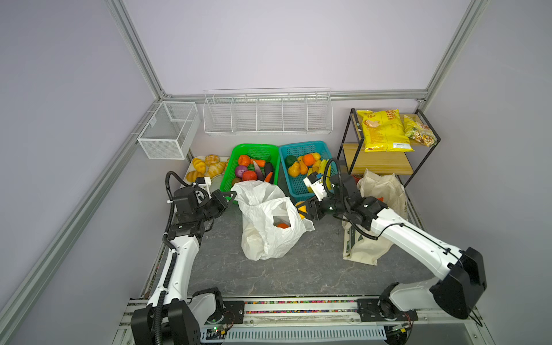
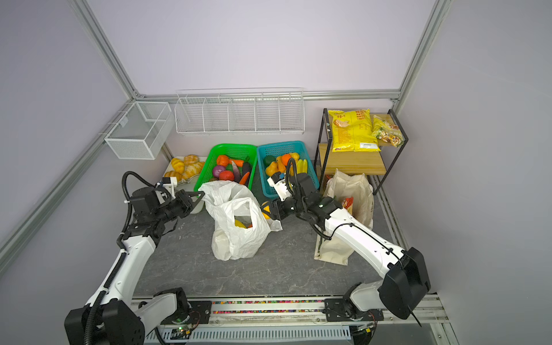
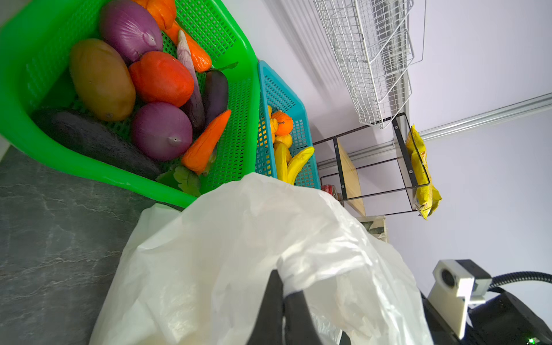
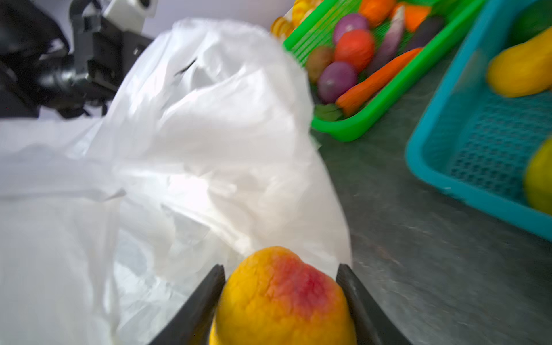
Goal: Place the mixed food into the grocery bags and tie them
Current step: 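Carry the mango into the white plastic bag and release it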
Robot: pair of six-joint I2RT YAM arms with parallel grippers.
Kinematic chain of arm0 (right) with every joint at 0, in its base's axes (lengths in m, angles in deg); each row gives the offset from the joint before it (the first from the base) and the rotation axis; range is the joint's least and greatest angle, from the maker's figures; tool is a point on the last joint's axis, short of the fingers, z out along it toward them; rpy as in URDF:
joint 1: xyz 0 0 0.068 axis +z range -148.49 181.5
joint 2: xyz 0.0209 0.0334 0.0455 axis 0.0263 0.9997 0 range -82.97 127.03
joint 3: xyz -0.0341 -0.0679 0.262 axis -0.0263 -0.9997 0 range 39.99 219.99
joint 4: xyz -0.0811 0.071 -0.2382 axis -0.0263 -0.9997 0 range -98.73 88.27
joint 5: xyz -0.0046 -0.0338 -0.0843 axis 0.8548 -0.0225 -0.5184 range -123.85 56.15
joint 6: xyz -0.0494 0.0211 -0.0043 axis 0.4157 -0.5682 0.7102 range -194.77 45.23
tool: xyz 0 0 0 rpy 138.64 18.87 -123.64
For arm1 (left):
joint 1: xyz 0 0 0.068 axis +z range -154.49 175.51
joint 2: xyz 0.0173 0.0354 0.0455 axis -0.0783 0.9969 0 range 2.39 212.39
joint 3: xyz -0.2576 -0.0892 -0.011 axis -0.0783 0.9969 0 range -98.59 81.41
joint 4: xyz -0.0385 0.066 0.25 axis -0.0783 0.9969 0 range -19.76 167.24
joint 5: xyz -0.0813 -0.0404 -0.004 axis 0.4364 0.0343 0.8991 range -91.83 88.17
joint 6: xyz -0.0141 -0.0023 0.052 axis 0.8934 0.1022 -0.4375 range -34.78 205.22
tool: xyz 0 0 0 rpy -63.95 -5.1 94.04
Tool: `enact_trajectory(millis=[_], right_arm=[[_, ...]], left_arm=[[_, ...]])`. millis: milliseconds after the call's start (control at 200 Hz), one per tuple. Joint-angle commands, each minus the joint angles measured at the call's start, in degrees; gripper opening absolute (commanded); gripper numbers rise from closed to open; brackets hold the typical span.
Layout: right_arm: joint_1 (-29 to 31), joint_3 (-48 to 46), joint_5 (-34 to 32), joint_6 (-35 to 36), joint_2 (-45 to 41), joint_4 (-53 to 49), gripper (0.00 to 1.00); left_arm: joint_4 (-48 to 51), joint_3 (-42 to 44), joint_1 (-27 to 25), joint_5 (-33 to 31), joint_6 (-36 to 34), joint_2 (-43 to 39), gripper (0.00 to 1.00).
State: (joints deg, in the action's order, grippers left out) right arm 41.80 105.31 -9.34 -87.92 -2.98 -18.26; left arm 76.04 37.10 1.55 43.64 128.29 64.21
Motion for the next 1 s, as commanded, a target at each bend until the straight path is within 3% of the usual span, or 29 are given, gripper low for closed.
enact_trajectory(millis=[0,180,395,545,750,875,995], right_arm=[[3.1,-1.89,7.38,2.95,0.54,6.18,0.37],[7.64,1.91,3.74,6.48,6.42,4.99,0.37],[8.92,4.52,-0.51,6.45,14.73,9.65,0.37],[9.04,4.02,-4.11,7.71,15.57,12.62,0.37],[10.57,1.51,-1.77,10.23,15.85,16.73,0.39],[11.64,0.51,-0.96,11.11,16.8,18.02,0.42],[12.35,1.81,-8.4,10.84,18.95,14.74,0.53]], left_arm=[[-1.24,-0.31,-1.37,0.27,0.31,-0.47,0.0],[-0.17,-1.1,-4.23,-0.82,0.04,-1.17,0.0],[-1.58,-1.45,-5.94,0.08,1.71,-1.8,0.0],[-1.14,-2.05,-6.04,0.37,1.42,-1.25,0.0],[-1.84,-2.2,-6.07,0.44,1.5,-0.33,0.0],[-2.44,-2.26,-6.04,0.19,1.62,0.12,0.0],[-2.56,-2.6,-6.04,0.55,1.58,0.67,0.0]])
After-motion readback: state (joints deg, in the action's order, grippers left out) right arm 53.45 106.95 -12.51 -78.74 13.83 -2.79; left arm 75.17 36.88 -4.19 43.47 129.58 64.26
